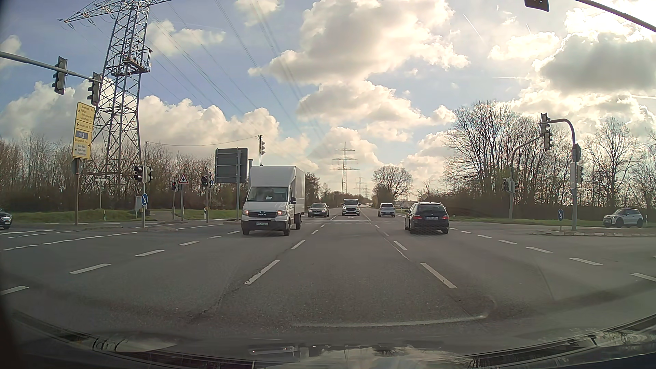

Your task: Follow the waypoints while adhering to traffic rules and regulations

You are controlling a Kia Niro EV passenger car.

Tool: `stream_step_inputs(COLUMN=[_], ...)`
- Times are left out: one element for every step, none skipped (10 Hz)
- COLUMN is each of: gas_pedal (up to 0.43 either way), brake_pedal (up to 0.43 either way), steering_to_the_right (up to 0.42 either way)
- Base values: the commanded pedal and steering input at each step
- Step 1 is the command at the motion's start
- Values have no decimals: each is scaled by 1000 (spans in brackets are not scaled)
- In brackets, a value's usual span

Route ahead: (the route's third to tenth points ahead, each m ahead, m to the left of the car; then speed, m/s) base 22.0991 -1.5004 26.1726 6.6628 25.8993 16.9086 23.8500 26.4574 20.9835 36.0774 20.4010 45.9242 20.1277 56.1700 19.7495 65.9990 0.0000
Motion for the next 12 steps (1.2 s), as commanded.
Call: stream_step_inputs(gas_pedal=[0,0,0,0,0,0,0,0,0,0,0,0], brake_pedal=[287,280,287,287,280,287,287,287,287,287,287,287], steering_to_the_right=[-1,-1,-1,-1,-1,-1,-1,-1,-1,-1,-1,-1])
